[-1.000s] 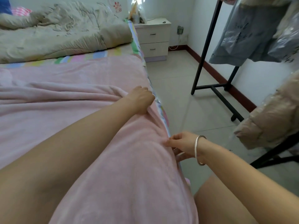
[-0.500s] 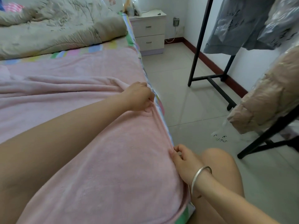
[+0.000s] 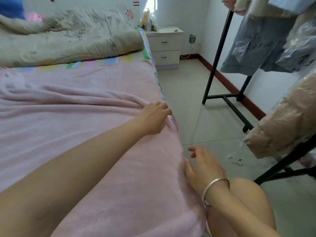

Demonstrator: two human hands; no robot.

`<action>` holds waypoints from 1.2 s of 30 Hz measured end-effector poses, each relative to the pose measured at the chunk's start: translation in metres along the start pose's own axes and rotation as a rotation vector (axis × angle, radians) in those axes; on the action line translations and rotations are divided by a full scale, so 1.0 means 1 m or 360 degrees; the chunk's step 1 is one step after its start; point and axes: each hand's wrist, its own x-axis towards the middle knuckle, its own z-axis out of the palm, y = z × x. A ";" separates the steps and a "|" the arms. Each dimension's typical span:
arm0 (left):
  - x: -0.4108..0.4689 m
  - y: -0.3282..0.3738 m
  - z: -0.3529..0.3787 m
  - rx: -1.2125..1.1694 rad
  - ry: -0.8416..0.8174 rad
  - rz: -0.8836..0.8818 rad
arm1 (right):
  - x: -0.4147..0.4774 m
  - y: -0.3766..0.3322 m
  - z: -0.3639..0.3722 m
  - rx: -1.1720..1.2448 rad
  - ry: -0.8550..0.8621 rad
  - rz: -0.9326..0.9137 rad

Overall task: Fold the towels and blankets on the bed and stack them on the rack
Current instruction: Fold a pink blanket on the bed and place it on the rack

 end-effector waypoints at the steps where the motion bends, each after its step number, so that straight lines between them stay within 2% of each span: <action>1: -0.007 -0.009 -0.003 -0.0007 0.0065 -0.0044 | 0.012 -0.006 0.005 -0.0015 0.0208 -0.0178; 3: -0.024 -0.032 -0.011 -0.0017 0.0127 -0.0198 | 0.042 -0.030 0.014 -0.0040 0.0371 -0.0459; 6: -0.061 -0.066 -0.017 -0.0073 0.0153 -0.0503 | 0.090 -0.072 0.028 -0.0090 0.0323 -0.0624; 10: -0.118 -0.121 -0.014 -0.0148 0.0155 -0.0811 | 0.147 -0.133 0.041 -0.0127 0.0091 -0.0619; 14: -0.149 -0.180 -0.005 -0.0175 0.0111 -0.1071 | 0.212 -0.177 0.057 -0.0072 0.0020 -0.0521; 18: -0.143 -0.232 0.008 -0.0260 0.0214 -0.1191 | 0.280 -0.212 0.076 -0.0029 -0.0146 -0.0401; 21: -0.126 -0.255 0.015 -0.0322 0.0260 -0.1264 | 0.316 -0.240 0.088 -0.0129 -0.0427 -0.0379; 24: -0.116 -0.266 0.020 -0.0403 0.0116 -0.1198 | 0.321 -0.272 0.097 -0.0544 -0.0688 -0.0557; 27: -0.123 -0.271 0.029 -0.0261 -0.0036 -0.1243 | 0.307 -0.305 0.099 -0.0422 -0.0788 -0.0711; 29: -0.128 -0.280 0.042 -0.0304 0.0010 -0.1515 | 0.288 -0.319 0.104 -0.0301 -0.0647 -0.0935; 31: -0.133 -0.295 0.045 -0.0729 0.0128 -0.2027 | 0.260 -0.327 0.124 -0.0356 -0.0105 -0.1439; 32: -0.136 -0.299 0.045 -0.1134 0.0283 -0.2354 | 0.238 -0.328 0.128 -0.0385 -0.0128 -0.1568; 34: -0.139 -0.303 0.041 -0.1583 0.0570 -0.2720 | 0.205 -0.329 0.144 -0.0513 -0.0230 -0.1826; 36: -0.137 -0.298 0.038 -0.1389 0.0551 -0.2759 | 0.188 -0.336 0.139 -0.0475 -0.0566 -0.1962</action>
